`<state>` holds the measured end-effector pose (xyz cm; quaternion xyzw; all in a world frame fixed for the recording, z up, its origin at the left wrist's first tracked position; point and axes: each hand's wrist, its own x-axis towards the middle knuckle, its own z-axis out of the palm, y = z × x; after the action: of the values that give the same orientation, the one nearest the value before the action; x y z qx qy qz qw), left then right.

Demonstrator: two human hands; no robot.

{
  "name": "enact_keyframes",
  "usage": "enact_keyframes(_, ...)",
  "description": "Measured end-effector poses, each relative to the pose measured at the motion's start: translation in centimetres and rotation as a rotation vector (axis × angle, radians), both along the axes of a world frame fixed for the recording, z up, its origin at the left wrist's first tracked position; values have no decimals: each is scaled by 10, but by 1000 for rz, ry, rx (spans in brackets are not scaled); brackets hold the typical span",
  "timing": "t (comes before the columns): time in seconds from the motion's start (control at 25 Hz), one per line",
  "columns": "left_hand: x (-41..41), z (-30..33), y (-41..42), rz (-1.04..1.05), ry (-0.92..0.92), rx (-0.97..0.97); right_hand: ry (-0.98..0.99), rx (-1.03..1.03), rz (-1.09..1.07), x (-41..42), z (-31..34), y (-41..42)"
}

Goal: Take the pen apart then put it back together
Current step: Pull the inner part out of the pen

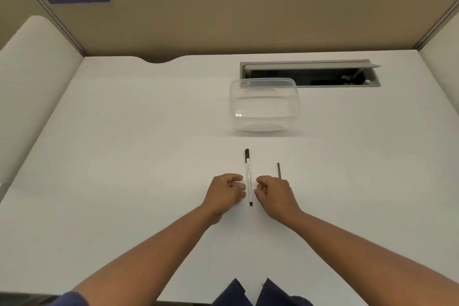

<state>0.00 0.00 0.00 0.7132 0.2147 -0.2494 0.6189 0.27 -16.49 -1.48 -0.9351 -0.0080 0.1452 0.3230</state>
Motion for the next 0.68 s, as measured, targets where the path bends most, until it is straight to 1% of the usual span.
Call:
enact_keyframes(0.12, 0, 0, -3, 20, 40, -33, 27, 62, -41, 0, -3, 2)
enact_keyframes(0.2, -1, -3, -5, 32, 67, -42, 82, 99, -83, -1, -4, 5)
enact_keyframes(0.36, -2, -5, -11, 57, 85, -17, 149, 171, -194, -4, -4, 9)
enact_keyframes(0.44, -2, -7, -12, 75, 92, -24, 209, 240, -234, -6, 0, 10)
enact_keyframes(0.52, -3, -6, -12, 87, 93, -43, 249, 289, -230, -6, 2, 9)
enact_keyframes(0.68, -5, -5, -10, 101, 96, -96, 282, 319, -197, -9, 4, 6)
